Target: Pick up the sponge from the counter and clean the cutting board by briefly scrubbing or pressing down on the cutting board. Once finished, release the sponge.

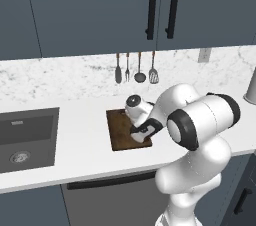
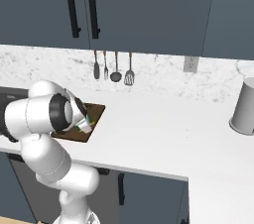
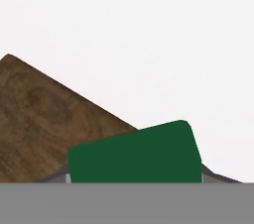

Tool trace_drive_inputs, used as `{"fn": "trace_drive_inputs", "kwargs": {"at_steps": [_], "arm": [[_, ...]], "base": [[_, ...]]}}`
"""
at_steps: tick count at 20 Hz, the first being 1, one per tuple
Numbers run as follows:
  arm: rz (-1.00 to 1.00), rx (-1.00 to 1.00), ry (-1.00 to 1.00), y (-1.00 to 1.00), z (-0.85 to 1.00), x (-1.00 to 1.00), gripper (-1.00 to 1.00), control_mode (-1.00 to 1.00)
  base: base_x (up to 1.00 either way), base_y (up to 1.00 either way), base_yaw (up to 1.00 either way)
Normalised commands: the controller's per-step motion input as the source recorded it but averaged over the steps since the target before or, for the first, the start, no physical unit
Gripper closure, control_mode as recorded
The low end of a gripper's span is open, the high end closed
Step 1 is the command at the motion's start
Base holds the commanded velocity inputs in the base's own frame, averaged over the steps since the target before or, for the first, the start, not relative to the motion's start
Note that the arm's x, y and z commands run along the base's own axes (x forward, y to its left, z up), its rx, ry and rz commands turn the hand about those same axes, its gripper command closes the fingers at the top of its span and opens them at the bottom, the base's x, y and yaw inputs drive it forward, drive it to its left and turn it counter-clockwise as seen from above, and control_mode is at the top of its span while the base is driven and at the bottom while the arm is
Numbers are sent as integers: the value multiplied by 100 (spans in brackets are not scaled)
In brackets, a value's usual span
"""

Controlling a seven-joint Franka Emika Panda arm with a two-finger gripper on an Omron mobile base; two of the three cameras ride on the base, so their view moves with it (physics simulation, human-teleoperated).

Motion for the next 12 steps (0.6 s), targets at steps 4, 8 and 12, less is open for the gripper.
{"fn": "trace_drive_inputs", "kwargs": {"at_steps": [4,8,12], "arm": [[-12,0,0,53,0,0,100,-100],[-15,0,0,63,0,0,100,-100],[-14,0,0,58,0,0,100,-100]], "base": [[0,0,0],[0,0,0],[0,0,0]]}}
